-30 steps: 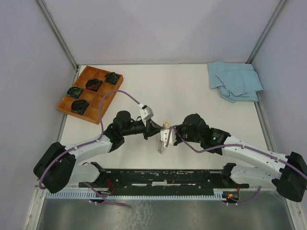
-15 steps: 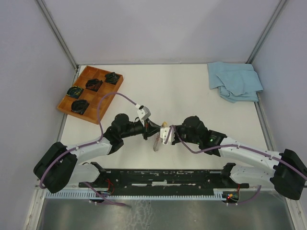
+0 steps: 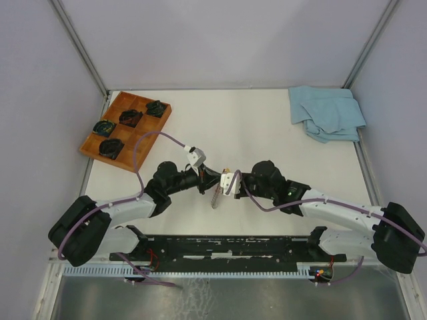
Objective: Put the keys on the keyring
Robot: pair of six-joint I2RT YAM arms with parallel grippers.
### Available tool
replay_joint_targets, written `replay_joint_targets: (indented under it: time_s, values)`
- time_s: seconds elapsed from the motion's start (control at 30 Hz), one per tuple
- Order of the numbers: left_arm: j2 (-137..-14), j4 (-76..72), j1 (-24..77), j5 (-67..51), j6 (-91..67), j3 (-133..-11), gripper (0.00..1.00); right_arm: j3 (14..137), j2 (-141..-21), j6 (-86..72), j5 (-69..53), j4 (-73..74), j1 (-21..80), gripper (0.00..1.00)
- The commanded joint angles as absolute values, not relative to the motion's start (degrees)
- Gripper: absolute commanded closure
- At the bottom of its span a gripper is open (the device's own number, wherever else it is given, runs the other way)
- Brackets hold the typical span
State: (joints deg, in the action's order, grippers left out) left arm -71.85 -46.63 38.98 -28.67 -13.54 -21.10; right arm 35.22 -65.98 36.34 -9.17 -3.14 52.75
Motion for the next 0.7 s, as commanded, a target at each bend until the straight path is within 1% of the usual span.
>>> replay_joint_targets:
  time_s: [0.0,0.1,0.23,0.3,0.47,0.67]
  values:
    - [-71.24,-54.91,38.75,-27.25,-15.83,-21.49,0.97,34.01,-65.86,31.82,-8.27,-6.45,52.55,0.86]
    - [-71.14,-52.95,38.74,-27.12,-14.67,-21.40,0.97,32.16,-63.02,30.90,-5.47,-8.37,52.23,0.78]
    - [-70.80,-49.80,38.74,-26.98,-12.88,-21.80,0.97,31.22,-58.93,30.97,-3.16,-8.39,51.36,0.61]
    - [-70.55,-49.02,38.75,-27.07,-12.74,-22.10,0.97,30.92,-57.53,30.88,-3.20,-8.62,50.86,0.55]
    - [-69.97,-48.30,38.76,-26.51,-12.97,-22.38,0.97,30.76,-56.32,28.57,-7.46,-10.77,50.80,0.46]
    - [-69.62,-47.67,38.76,-26.11,-13.35,-22.66,0.97,30.41,-59.14,24.66,-11.17,-15.56,50.69,0.42]
